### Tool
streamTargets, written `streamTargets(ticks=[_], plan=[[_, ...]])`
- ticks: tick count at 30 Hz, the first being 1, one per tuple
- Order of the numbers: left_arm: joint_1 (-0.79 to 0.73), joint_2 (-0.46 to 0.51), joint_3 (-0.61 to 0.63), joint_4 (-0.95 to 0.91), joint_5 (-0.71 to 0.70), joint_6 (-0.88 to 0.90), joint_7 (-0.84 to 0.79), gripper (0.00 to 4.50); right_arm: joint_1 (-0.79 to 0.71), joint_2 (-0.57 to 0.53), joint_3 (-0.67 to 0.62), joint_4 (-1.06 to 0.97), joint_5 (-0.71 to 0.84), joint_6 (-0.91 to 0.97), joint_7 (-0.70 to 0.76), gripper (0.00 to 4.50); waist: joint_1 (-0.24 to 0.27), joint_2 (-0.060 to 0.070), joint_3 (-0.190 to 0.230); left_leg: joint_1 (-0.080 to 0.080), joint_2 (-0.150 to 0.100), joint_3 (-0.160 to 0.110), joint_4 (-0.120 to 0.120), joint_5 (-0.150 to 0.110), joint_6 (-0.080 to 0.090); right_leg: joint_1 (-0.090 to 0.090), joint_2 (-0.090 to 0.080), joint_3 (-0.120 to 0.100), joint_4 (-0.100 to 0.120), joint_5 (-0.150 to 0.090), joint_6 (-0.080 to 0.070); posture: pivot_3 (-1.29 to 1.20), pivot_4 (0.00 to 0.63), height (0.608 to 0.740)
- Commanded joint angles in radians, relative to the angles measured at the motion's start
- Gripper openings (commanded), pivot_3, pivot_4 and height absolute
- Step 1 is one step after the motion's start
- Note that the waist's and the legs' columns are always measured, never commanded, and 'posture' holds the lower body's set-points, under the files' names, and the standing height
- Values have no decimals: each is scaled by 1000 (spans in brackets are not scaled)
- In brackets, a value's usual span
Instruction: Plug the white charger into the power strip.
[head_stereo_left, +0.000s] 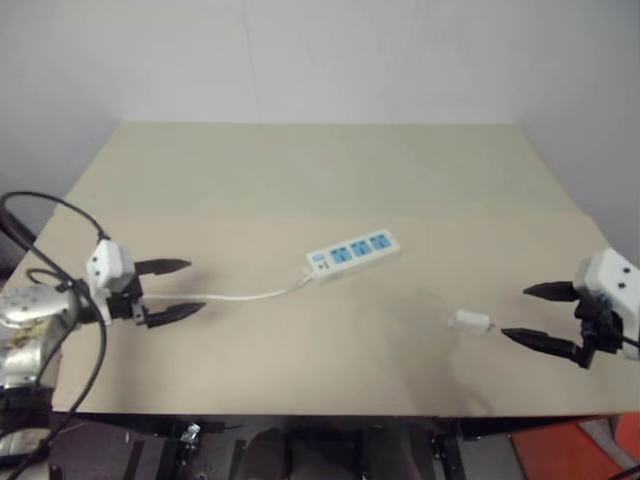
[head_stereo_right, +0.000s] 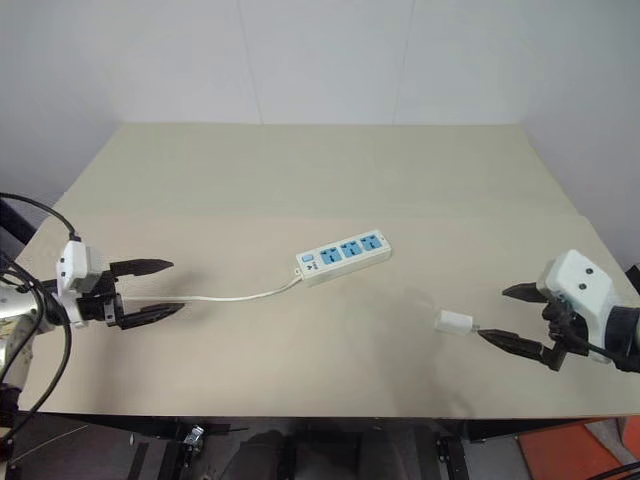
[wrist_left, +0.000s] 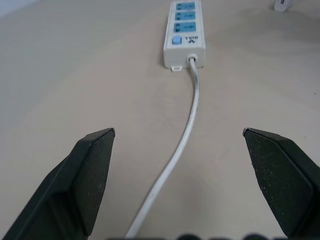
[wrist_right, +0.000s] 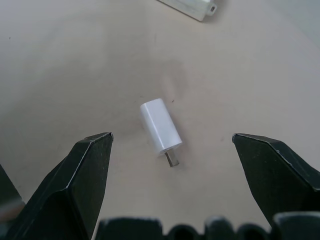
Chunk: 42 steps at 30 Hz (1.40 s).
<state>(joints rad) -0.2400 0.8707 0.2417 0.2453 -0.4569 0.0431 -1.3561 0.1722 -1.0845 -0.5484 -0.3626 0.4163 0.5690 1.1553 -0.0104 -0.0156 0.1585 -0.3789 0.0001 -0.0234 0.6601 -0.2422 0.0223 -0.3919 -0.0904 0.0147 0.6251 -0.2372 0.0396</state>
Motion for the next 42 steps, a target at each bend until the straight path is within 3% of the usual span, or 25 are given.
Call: streamTargets(ticks=[1, 19, 26, 30, 36, 42], plan=[[10, 8, 28, -41, -23, 3, -3, 4481, 3, -1, -43, -24, 11, -3, -4, 4500, 0, 0, 0, 0, 0, 0, 0, 0, 0, 0, 0, 0, 0, 0, 0, 0, 150, 740], [-9, -32, 1, -71, -24, 28, 39, 4481, 9, 8, -53, -59, 11, 19, -44, 4500, 1, -2, 1, 0, 0, 0, 0, 0, 0, 0, 0, 0, 0, 1, -2, 0, 150, 740], [-86, -100, -39, 12, 5, -33, 49, 4481, -21, 32, -27, -75, 26, 12, -74, 4500, 5, -2, 1, 0, 0, 0, 0, 0, 0, 0, 0, 0, 0, 1, -2, 0, 150, 740], [-243, -219, -89, 212, 64, -150, 69, 4481, -76, 56, 27, -115, 54, 26, -107, 4500, 16, -2, 1, 0, -2, 2, 0, 0, 0, 1, 0, -1, 0, 2, -3, 0, 150, 740], [-562, -431, -151, 719, 180, -416, 40, 4481, -269, 143, 249, -185, 68, 82, -242, 4500, 21, -6, 3, -3, -4, 4, 1, 0, 0, 0, 1, -3, -2, 2, -3, 0, 150, 740], [-703, -552, -199, 996, 312, -521, 139, 4481, -363, 190, 338, -232, 57, 135, -350, 4500, 16, -6, 3, -11, -5, 4, 1, 0, 1, -7, 0, -2, 0, 3, -2, 0, 150, 740]])
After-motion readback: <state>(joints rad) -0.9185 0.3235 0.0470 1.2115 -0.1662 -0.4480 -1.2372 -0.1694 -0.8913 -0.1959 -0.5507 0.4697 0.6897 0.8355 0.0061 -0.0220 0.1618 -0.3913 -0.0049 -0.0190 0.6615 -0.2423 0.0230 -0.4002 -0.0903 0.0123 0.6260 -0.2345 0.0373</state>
